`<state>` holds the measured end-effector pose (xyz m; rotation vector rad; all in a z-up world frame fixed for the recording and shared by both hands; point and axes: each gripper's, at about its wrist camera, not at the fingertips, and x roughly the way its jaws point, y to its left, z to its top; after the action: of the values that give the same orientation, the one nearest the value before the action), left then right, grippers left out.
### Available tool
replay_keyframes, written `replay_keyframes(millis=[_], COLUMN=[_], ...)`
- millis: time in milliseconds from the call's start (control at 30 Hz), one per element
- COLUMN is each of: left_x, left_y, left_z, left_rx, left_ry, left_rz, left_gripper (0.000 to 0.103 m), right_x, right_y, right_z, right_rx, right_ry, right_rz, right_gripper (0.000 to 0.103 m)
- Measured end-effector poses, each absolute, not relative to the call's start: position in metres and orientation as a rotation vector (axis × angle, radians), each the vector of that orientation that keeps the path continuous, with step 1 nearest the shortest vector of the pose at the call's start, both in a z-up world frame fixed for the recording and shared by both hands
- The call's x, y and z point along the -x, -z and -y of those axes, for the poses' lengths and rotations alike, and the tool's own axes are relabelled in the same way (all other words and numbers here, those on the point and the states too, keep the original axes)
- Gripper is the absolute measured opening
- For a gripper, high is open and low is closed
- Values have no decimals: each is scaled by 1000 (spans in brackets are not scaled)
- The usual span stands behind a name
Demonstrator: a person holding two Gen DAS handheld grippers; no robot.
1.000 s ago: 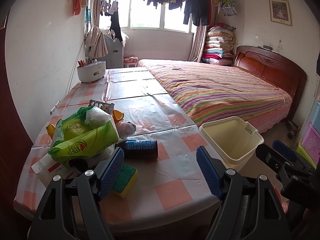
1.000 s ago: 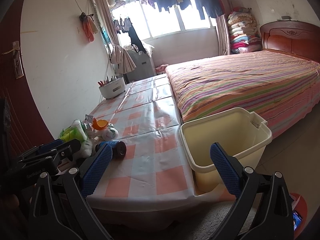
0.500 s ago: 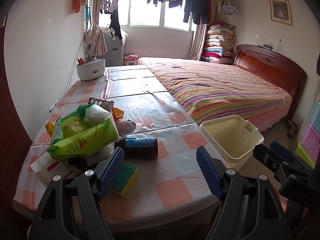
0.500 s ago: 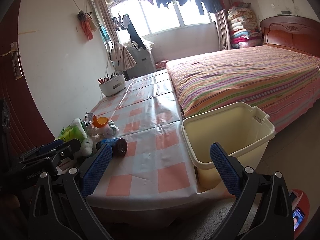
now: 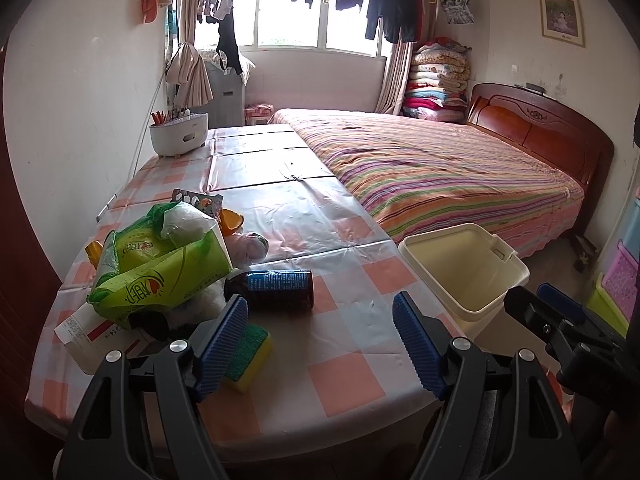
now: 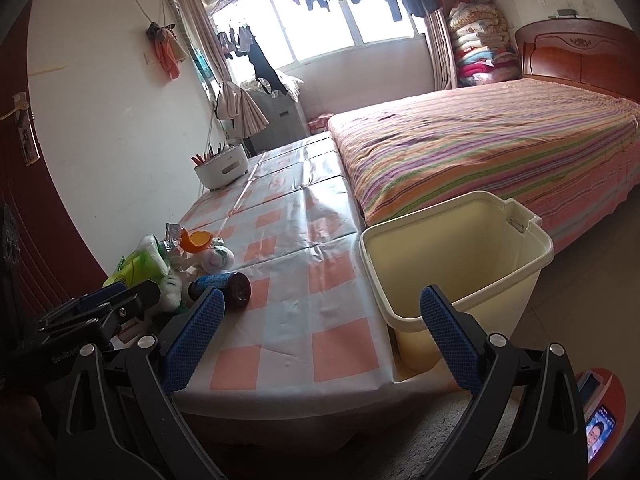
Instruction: Collect trash
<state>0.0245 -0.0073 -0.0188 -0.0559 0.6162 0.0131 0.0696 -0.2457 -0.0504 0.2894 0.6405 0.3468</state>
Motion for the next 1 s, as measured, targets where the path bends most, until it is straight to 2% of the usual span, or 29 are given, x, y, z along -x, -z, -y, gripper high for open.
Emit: replay_keyframes(millis=[1000], left_x=[-31], left_y=[28], left_z=[11], left_rx=[52], left_ry=[-1], left_rz=[-641], left_gripper=[73], right_x=[-72], right_y=[59], right_z=[249], right_rx=[-317], right_ry=[-347], right_rz=[-666], right_gripper=[97])
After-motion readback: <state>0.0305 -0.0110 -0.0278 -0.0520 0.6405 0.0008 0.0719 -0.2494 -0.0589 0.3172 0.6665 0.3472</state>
